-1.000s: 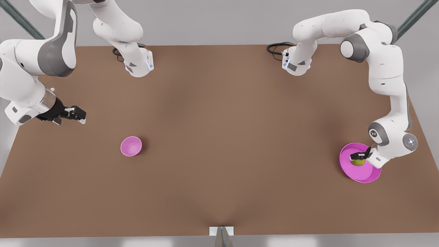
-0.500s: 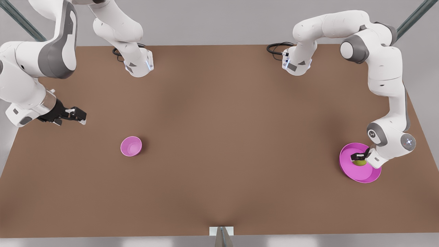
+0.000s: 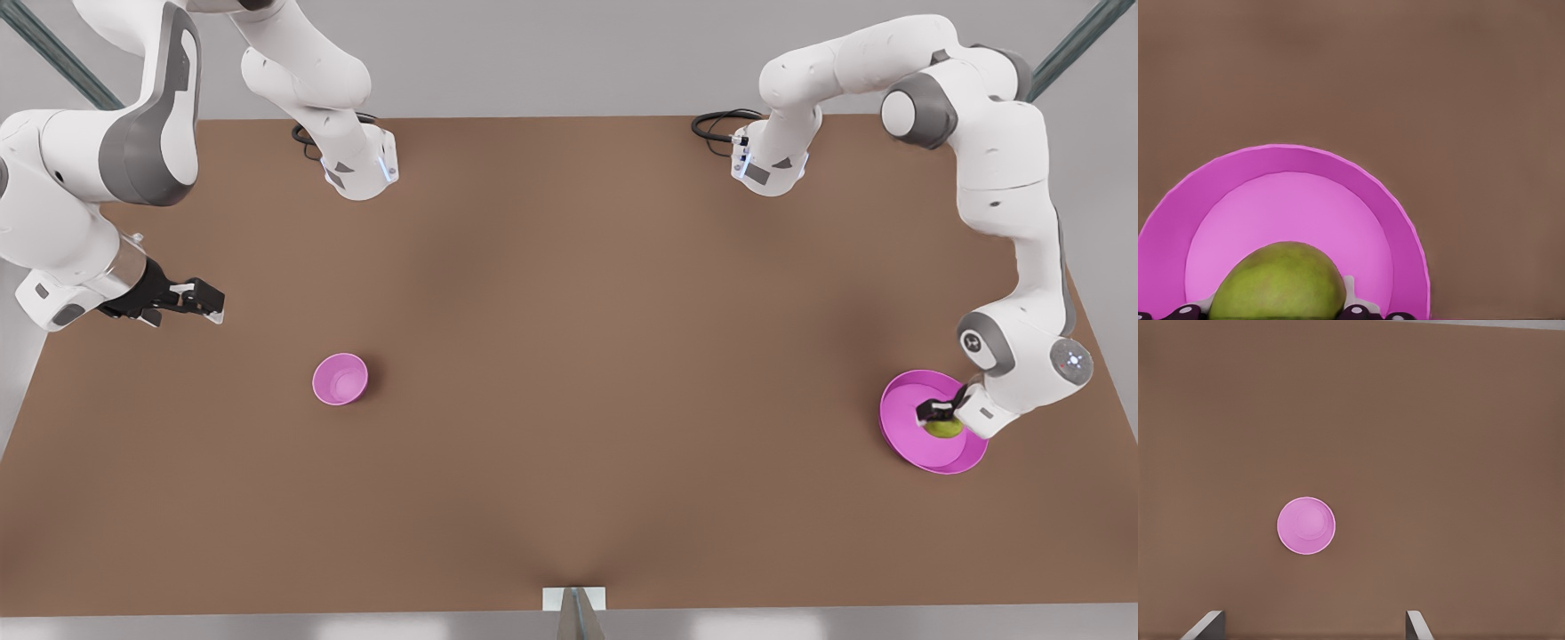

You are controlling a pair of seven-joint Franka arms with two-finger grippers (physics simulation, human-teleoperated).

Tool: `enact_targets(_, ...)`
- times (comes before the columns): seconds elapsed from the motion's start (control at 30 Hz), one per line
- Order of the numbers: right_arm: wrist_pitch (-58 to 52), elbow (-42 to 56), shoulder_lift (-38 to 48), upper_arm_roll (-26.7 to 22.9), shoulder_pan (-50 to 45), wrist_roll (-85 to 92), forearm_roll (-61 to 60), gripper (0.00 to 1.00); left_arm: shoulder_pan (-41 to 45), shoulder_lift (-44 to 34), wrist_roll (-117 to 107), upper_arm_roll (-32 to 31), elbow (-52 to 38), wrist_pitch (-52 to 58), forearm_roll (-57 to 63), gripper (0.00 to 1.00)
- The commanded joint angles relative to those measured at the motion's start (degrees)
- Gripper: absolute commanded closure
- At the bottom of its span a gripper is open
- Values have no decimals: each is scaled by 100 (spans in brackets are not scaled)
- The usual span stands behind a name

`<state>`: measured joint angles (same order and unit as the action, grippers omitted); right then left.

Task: Use the left arm to pick up the apple from the plate, transfer it to the gripper of the right arm, and then use the right arm to place it into the bowl

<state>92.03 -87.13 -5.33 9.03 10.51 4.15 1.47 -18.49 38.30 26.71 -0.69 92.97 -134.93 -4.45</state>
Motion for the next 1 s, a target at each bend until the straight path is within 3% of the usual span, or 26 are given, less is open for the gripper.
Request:
enact_targets(0.0, -1, 3, 6, 2, 3, 33, -6, 0, 21, -446, 414, -449, 2, 749, -29, 26)
enact_targets(0.1, -1, 3, 6, 2, 3, 33, -6, 0, 3, -815, 396, -1469, 2, 1742, -468, 26)
enact_targets(0.2, -1, 3, 6, 2, 3, 42, -6, 0, 30, -894, 449, -2357, 46, 2041, -1778, 26)
enact_targets(0.23, -1, 3, 6, 2, 3, 42, 2, 0, 99, -850, 510, -2682, 46, 1830, -2033, 26)
enact_targets(0.3, -1, 3, 6, 2, 3, 42, -6, 0, 820, -780, 800, -2700, 55, 1391, -2894, 25)
enact_targets(0.4, -1, 12, 6, 2, 3, 33, -6, 0, 2138, -753, 1063, -2709, 46, -461, -3720, 23)
enact_targets(0.47, -1, 12, 6, 11, 3, 33, -6, 0, 2832, -499, 2572, -2726, 2, -1569, -5343, 23)
enact_targets(0.53, -1, 64, -3, 55, -14, 7, -137, 0, 3149, -279, 3646, -2753, -349, -1852, -6013, 23)
enact_targets(0.6, -10, 73, -143, 73, -58, 15, -1315, 0, 3211, -130, 5615, -2805, -613, -1817, -7244, 23)
enact_targets(0.67, 25, 64, -583, 37, 3, -46, -3310, 0, 3176, 116, 7409, -2920, -823, -1607, -8238, 23)
enact_targets(0.73, 52, 56, -1277, 11, 135, 173, -5015, 0, 3123, 397, 8121, -3148, -1166, -1413, -8642, 23)
enact_targets(0.8, 104, 38, -1962, 11, 328, 1577, -5902, 0, 2886, 732, 8842, -3578, -1431, -1290, -8774, 23)
enact_targets(0.87, 95, 29, -2700, 20, 346, 2852, -6983, 0, 2886, 741, 8948, -3614, -1483, -1255, -8783, 23)
enact_targets(0.97, 113, 73, -2912, 90, 189, 3179, -7450, 0, 2904, 977, 9062, -3789, -1781, -1246, -8801, 24)
